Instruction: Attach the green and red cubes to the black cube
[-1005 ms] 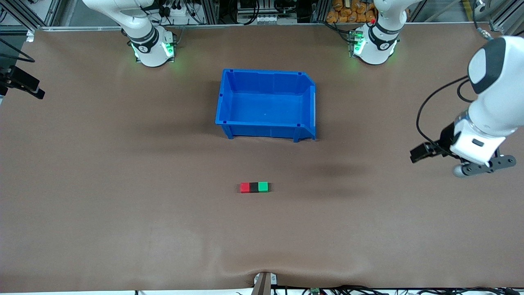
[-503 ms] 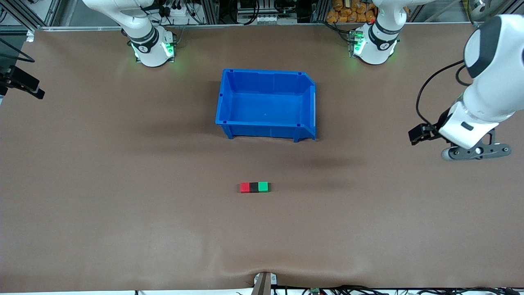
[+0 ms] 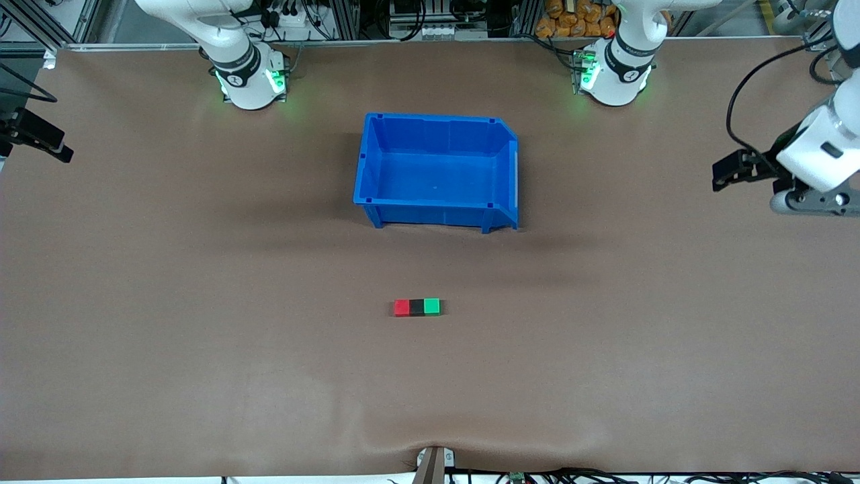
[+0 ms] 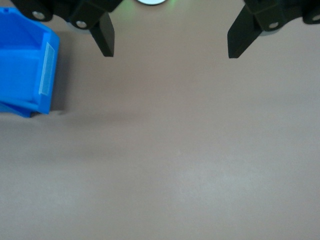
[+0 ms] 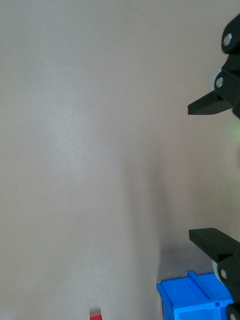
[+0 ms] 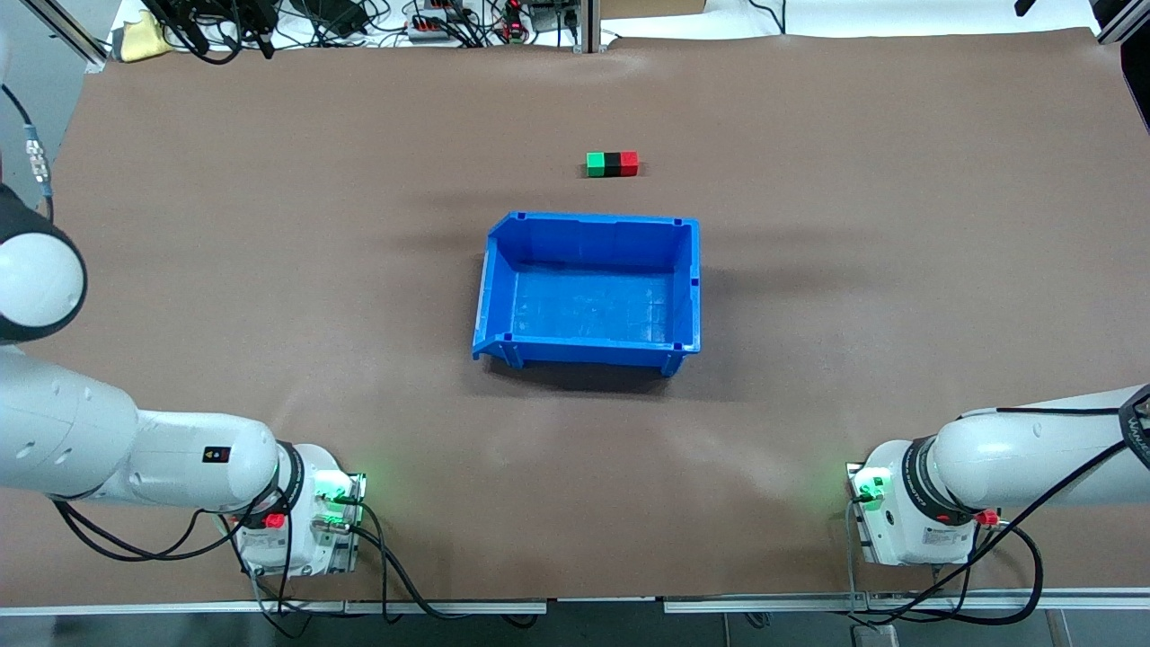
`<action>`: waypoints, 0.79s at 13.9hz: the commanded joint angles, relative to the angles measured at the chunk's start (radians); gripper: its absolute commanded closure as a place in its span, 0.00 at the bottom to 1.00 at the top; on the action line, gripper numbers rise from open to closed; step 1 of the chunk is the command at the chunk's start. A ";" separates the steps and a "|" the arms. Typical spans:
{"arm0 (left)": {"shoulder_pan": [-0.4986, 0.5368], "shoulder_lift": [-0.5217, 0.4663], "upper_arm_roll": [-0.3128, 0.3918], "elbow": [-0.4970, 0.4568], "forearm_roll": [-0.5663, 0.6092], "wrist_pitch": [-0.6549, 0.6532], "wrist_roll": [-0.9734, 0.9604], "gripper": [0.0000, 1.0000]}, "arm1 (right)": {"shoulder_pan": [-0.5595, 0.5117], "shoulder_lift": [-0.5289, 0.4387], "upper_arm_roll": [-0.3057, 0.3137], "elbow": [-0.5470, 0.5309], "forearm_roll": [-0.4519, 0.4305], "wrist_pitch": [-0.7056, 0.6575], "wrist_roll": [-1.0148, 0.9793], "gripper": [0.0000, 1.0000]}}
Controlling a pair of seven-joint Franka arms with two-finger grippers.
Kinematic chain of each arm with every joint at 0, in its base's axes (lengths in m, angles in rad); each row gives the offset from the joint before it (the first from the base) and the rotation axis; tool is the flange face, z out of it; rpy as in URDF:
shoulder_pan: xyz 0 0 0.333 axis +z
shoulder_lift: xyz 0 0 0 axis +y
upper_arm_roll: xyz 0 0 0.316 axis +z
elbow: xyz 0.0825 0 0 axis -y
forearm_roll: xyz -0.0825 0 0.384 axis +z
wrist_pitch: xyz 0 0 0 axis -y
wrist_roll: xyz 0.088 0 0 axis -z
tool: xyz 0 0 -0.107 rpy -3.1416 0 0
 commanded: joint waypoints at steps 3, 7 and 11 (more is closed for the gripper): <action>-0.006 -0.026 -0.025 0.032 -0.067 -0.033 0.011 0.00 | 0.000 0.008 -0.004 0.020 0.016 -0.011 -0.005 0.00; -0.001 -0.018 -0.020 0.074 -0.051 -0.055 0.010 0.00 | 0.003 0.008 -0.004 0.020 0.014 -0.011 -0.006 0.00; -0.004 -0.006 -0.027 0.065 -0.054 -0.076 0.016 0.00 | 0.002 0.008 -0.004 0.020 0.014 -0.011 -0.008 0.00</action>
